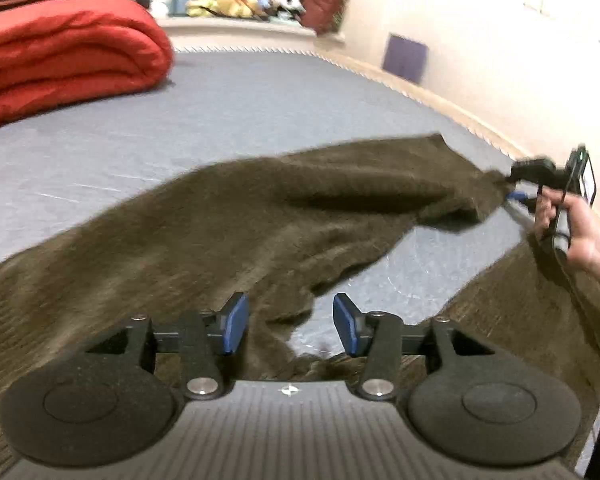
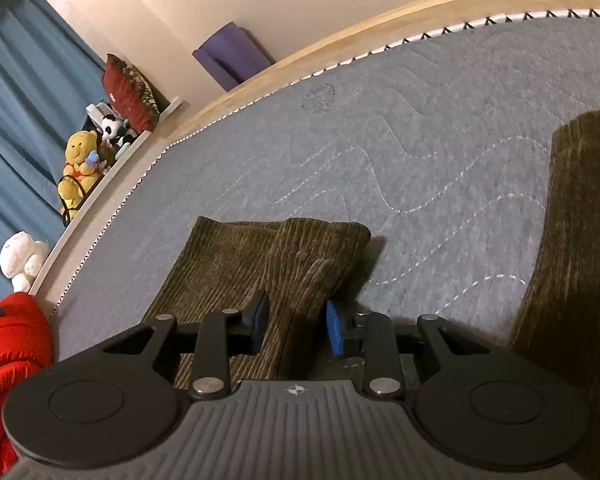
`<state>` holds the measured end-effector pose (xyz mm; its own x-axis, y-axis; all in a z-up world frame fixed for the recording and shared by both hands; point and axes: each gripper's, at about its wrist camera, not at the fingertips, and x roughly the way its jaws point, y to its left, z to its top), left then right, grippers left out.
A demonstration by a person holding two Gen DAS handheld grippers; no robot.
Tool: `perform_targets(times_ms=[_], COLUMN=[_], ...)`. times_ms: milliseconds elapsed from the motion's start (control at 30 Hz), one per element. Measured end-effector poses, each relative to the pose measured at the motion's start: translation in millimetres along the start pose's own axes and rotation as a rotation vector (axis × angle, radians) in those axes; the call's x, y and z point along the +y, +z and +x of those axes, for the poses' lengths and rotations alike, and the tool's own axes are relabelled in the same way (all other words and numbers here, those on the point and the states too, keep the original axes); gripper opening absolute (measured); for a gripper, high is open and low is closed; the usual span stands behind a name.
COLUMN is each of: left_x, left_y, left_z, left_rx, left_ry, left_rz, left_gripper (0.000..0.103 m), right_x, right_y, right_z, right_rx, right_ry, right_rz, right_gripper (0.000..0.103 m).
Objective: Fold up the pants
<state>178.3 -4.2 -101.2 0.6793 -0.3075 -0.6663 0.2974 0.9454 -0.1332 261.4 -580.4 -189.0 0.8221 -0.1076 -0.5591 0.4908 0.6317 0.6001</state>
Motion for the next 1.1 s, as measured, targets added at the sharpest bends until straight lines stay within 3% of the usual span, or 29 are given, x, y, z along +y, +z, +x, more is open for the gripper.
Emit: perform_targets(times_ms=[33, 100, 133, 167, 267, 367, 400, 467, 533, 600, 633, 733, 800, 833, 900, 1000, 1100], left_x=[-3.8, -9.9, -11.3, -10.2, -1.2, 8.2, 11.2, 18.9, 22.9, 22.5, 24.8, 41.0, 50.6, 47.1, 47.4, 49.0, 62.7], left_y=[-0.4, -5.2, -7.8, -10.2, -5.8, 0.7, -0.6, -11.2, -19.7, -15.6, -11.0, -1.5, -5.9, -5.6, -18.2, -9.8, 9.7], left_z=[10.6, 27.7, 34.1, 39.3, 26.7, -1.9, -5.5, -5.1, -6.4, -15.2, -20.0, -34.5, -32.1, -22.2, -3.0, -20.9, -65.7], left_rx=[0.024, 0.060, 0.072, 0.082, 0.044, -0.005, 0.009, 0.100, 0.157, 0.147, 0.135, 0.074, 0.066, 0.089, 0.196, 0.153, 0.028], left_ry=[0.008, 0.067, 0.094, 0.107, 0.091, 0.048, 0.029, -0.021, -0.095, -0.104, -0.113, -0.174, -0.190, -0.187, -0.147, -0.166, -0.194], left_rz=[0.025, 0.095, 0.122, 0.141, 0.161, 0.218, 0.246, 0.313, 0.320, 0.316, 0.293, 0.165, 0.107, 0.092, 0.092, 0.055, -0.016], left_gripper=[0.060, 0.061, 0.048, 0.020, 0.008, 0.008, 0.008, 0.008, 0.008, 0.013, 0.015, 0.035, 0.036, 0.036, 0.043, 0.043, 0.046], right_x=[0.8, 1.8, 2.1, 2.7, 6.3, 29.0, 31.6, 23.2, -0.7, -28.7, -34.5, -17.2, -5.8, -3.1, -0.6, 12.0, 38.0], right_y=[1.1, 3.9, 5.4, 6.9, 16.2, 30.4, 32.6, 34.2, 32.7, 29.3, 30.0, 36.0, 37.8, 39.5, 44.2, 45.4, 45.2], right_z=[-0.5, -0.7, -0.9, -0.6, -8.8, -41.2, -49.6, -49.6, -32.0, -16.5, -17.4, -31.7, -45.0, -49.3, -55.8, -71.1, -94.4], right_rx=[-0.002, -0.004, -0.004, -0.003, -0.023, -0.178, -0.218, -0.217, -0.111, 0.006, 0.002, -0.072, -0.152, -0.164, -0.172, -0.195, -0.207], right_ry=[0.002, 0.008, 0.013, 0.018, 0.045, 0.109, 0.108, 0.011, -0.139, -0.222, -0.201, -0.251, -0.304, -0.309, -0.290, -0.250, -0.143], right_rz=[-0.009, -0.023, -0.028, -0.033, -0.007, -0.105, -0.119, -0.107, -0.058, 0.020, 0.040, -0.041, -0.091, -0.096, -0.082, -0.111, -0.160], right_gripper=[0.027, 0.023, 0.020, 0.018, 0.010, 0.010, 0.010, 0.010, 0.010, 0.010, 0.009, 0.014, 0.017, 0.024, 0.028, 0.028, 0.028])
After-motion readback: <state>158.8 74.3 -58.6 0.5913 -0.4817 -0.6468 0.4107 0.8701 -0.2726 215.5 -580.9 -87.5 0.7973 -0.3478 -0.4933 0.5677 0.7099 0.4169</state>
